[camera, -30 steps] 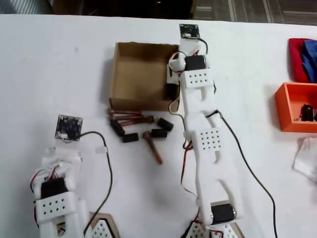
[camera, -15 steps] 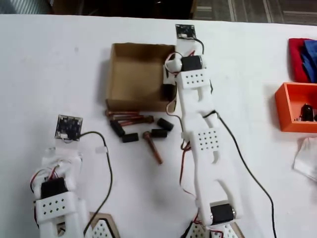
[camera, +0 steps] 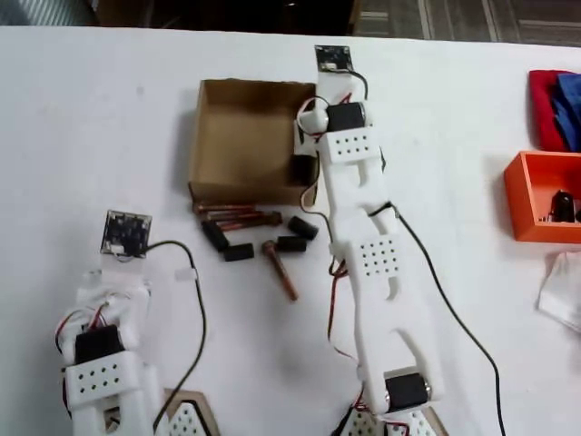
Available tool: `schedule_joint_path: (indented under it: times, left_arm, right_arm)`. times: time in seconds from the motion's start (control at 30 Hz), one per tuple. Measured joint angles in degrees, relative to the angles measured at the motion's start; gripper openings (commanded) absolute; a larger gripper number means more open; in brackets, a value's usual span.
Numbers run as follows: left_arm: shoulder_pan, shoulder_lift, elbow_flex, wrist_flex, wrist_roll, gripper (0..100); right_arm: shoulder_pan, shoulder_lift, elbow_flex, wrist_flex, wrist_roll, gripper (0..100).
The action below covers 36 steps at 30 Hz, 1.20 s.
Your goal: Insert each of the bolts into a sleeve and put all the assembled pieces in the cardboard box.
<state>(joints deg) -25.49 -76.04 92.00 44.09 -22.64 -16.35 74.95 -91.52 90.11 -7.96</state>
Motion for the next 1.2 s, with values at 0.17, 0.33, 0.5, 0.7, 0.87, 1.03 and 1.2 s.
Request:
schedule_joint_path:
  times: [0.17,0.33,0.5,0.7,0.87,1.03,1.2]
  left_arm:
    - [0.00,0.00,0.00,0.00,0.00,5]
    - [0.00,0.00,0.00,0.00,0.00,5]
    - [-0.09,0.00,0.00,0.00,0.00,5]
    - [-0.09,0.00,0.00,0.00,0.00,5]
    - [-0.09,0.00,0.18,-0.70,0.00,5]
    - [0.00,0.00,0.18,-0.88,0.00,5]
    - [0.09,0.00,0.18,-0.88,0.00,5]
  right_arm:
    - [0.00,0.00,-0.35,1.85,0.00,17.6]
    - [0.35,-2.20,-1.67,5.27,0.00,17.6]
    - [0.35,-9.32,-1.67,7.91,0.00,17.6]
    - [0.35,-18.11,-1.67,9.76,1.49,12.9]
    - [-0.18,-26.11,4.13,9.85,9.58,8.7]
    - [-1.67,-43.16,26.02,9.93,11.16,13.2]
    - [-9.41,-64.09,59.43,9.67,19.25,13.8]
